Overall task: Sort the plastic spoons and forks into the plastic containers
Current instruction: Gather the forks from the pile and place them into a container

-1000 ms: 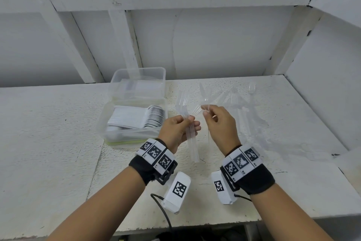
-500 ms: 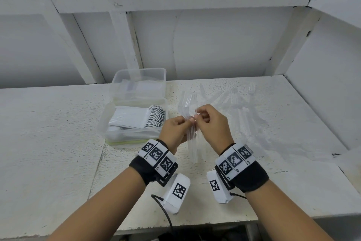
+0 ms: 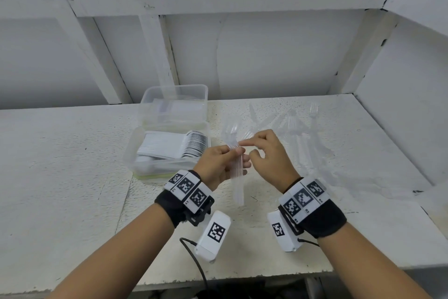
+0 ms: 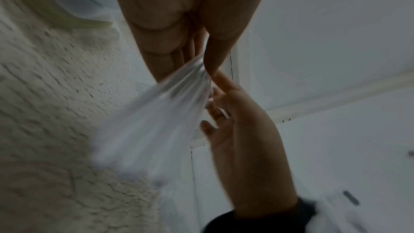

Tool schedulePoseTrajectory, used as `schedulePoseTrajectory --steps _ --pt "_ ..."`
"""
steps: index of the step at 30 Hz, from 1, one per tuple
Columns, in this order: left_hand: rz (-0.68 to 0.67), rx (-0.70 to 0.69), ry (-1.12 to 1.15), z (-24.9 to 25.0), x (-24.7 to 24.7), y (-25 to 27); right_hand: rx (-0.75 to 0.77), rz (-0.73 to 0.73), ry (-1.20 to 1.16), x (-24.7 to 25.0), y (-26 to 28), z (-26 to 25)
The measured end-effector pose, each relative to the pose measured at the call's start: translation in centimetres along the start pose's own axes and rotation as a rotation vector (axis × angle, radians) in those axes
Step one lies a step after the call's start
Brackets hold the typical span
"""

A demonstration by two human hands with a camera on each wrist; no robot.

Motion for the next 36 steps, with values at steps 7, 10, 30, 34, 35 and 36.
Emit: schedulePoseTrajectory --steps 7,10,30,34,35,36 --pt "-0.303 0.019 -0.627 1.5 0.8 0.2 0.706 -0.178 0.884 2.9 -1.5 -1.3" --pt "-0.352 0.033 -0.771 2.3 0.7 0.3 0.68 -0.409 1.065 3.1 -1.9 -1.7" --pt "-0.269 -0.038 -1.313 6.5 4.3 1.0 0.615 -0.659 0.864 3.0 -2.7 -3.2" --pt "-0.282 -0.061 -1.391 7.4 5.1 0.8 0.532 -0.718 0.869 2.5 -3.3 -4.0" --pt "-0.286 -0.061 -1.405 7.6 5.3 0.7 0.506 -0.729 0.84 2.3 -3.5 -4.0" --pt "-0.288 -0.063 -1.424 7.9 5.5 0.6 0.488 -0.737 0.797 2.1 -3.8 -3.9"
Point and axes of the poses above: each hand's wrist, its own y-axis away from the middle knuckle, its own x-axis out of the back of the hand, z = x × y, the point moved 1 cm from there along -y, towards the middle knuckle, and after that the axes turned 4 degrees about y, right-handed, at the moved point
